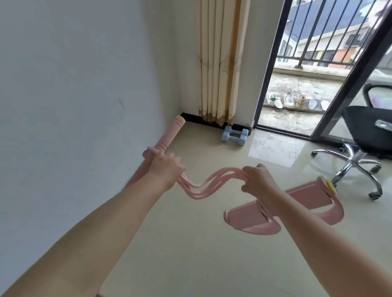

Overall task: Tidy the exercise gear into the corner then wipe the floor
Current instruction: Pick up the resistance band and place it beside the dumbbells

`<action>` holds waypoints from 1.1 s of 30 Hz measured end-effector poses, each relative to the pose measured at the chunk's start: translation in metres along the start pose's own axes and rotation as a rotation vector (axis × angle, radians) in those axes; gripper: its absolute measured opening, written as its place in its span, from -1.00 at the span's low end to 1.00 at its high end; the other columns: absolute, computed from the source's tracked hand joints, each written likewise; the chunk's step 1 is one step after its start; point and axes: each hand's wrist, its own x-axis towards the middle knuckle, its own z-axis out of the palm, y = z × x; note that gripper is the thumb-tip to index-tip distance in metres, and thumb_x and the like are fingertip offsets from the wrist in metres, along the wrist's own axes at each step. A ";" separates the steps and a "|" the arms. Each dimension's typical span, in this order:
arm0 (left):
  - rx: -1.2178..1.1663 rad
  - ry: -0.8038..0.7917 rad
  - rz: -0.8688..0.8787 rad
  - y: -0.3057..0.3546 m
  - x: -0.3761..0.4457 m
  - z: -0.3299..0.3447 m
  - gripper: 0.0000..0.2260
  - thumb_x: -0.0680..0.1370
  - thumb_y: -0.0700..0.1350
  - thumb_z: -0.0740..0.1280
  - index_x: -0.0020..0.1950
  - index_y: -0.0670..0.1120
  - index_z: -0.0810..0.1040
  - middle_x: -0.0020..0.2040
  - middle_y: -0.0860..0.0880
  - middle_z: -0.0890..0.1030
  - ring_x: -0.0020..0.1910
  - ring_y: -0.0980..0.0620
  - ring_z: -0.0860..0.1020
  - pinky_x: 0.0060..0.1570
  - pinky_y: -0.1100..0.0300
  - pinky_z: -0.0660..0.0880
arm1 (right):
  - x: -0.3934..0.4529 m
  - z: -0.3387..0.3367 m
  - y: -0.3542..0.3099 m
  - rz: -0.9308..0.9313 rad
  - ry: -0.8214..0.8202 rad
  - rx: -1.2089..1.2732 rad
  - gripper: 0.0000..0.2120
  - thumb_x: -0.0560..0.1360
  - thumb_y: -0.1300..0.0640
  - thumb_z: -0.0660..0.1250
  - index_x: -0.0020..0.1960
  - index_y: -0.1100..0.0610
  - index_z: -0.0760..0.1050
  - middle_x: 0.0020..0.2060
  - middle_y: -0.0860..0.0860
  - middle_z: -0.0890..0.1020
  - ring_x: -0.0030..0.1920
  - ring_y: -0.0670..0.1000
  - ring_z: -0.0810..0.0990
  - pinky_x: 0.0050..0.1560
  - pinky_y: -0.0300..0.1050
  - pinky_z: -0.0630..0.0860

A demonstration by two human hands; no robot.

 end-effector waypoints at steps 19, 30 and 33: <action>-0.172 -0.041 -0.053 -0.223 0.445 -0.052 -0.63 0.57 -0.34 0.18 0.36 -0.14 0.33 0.34 -0.10 0.41 0.36 -0.08 0.37 0.03 0.19 0.41 | 0.457 -0.110 -0.066 0.147 0.020 0.025 -0.72 0.48 0.31 0.29 0.18 0.18 0.50 -0.18 -0.01 0.32 -0.38 -0.14 0.30 -0.40 -0.37 0.22; -0.075 -0.030 0.134 -0.264 0.756 -0.028 -0.70 0.58 -0.30 0.14 0.31 -0.15 0.39 0.30 -0.11 0.46 0.32 -0.12 0.40 0.23 0.06 0.35 | 0.741 -0.119 -0.045 0.170 -0.121 -0.053 -0.74 0.52 0.23 0.25 0.19 0.25 0.48 -0.08 0.13 0.54 -0.15 0.01 0.43 -0.26 -0.21 0.39; -0.056 -0.061 0.199 -0.272 0.823 -0.019 -0.69 0.59 -0.30 0.11 0.32 -0.16 0.39 0.30 -0.12 0.46 0.33 -0.13 0.39 0.24 0.06 0.34 | 0.809 -0.117 -0.042 0.189 -0.179 -0.070 -0.76 0.52 0.21 0.25 0.17 0.24 0.46 0.01 0.18 0.55 -0.16 0.03 0.41 -0.22 -0.23 0.31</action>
